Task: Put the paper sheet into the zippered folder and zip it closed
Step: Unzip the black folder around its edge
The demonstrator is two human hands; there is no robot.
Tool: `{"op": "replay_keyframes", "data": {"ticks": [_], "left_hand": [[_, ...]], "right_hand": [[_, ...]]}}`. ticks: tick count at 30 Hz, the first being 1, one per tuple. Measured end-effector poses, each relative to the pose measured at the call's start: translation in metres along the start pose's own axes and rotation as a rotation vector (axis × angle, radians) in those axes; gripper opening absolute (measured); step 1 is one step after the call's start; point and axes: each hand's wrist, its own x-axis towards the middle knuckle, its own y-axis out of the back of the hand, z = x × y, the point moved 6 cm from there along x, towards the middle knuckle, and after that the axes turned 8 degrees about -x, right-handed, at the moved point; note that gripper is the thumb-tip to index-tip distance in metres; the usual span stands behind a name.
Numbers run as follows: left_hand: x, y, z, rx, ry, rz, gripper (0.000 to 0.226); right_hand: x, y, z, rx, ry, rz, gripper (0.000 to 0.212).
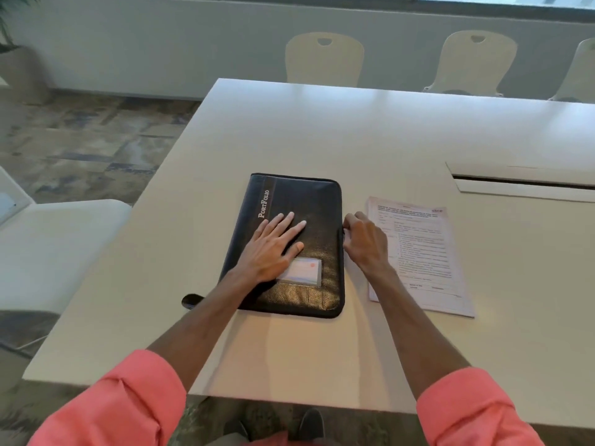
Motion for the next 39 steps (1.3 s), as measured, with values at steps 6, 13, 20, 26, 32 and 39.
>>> {"op": "replay_keyframes", "data": {"ticks": [6,13,20,26,32,39], "left_hand": [[-0.003,-0.003,0.004,0.057,0.038,0.011,0.062],[-0.005,-0.003,0.007,0.044,0.062,-0.038,0.062],[-0.006,0.005,0.014,-0.014,0.078,-0.106,0.062],[-0.024,0.034,-0.021,-0.167,0.174,-0.049,0.067],[-0.07,0.028,-0.056,-0.278,0.279,-0.113,0.085],[-0.075,0.02,-0.059,-0.336,0.33,-0.183,0.088]], "right_hand": [[-0.024,0.0,-0.003,0.035,0.024,0.02,0.011],[-0.071,0.009,-0.008,0.004,0.087,-0.011,0.014],[-0.117,0.016,-0.01,0.017,0.02,-0.049,0.006],[-0.149,0.021,-0.011,-0.001,-0.055,-0.043,0.001],[-0.176,0.021,-0.019,0.045,-0.153,0.02,0.001],[-0.207,0.017,-0.037,0.082,-0.263,0.097,0.004]]}}
